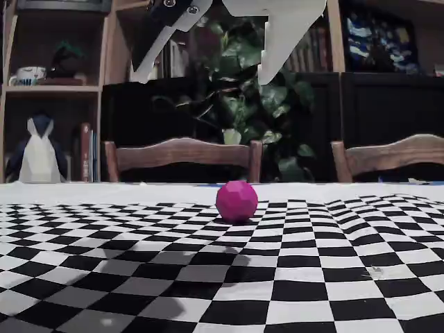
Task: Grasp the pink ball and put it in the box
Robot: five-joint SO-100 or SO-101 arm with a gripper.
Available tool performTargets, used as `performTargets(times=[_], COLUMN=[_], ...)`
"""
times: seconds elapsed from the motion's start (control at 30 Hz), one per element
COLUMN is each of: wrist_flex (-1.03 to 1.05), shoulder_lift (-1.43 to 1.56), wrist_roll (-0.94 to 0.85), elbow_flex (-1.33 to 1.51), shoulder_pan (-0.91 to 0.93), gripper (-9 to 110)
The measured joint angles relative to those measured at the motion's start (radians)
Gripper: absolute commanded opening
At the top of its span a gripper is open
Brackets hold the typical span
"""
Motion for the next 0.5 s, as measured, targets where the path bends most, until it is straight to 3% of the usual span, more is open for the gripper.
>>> performTargets(times=[0.5], wrist_flex=[-0.002], shoulder_lift=[-0.150], wrist_roll=[0.000], elbow_flex=[-0.123], shoulder_pan=[0.012], gripper=[34])
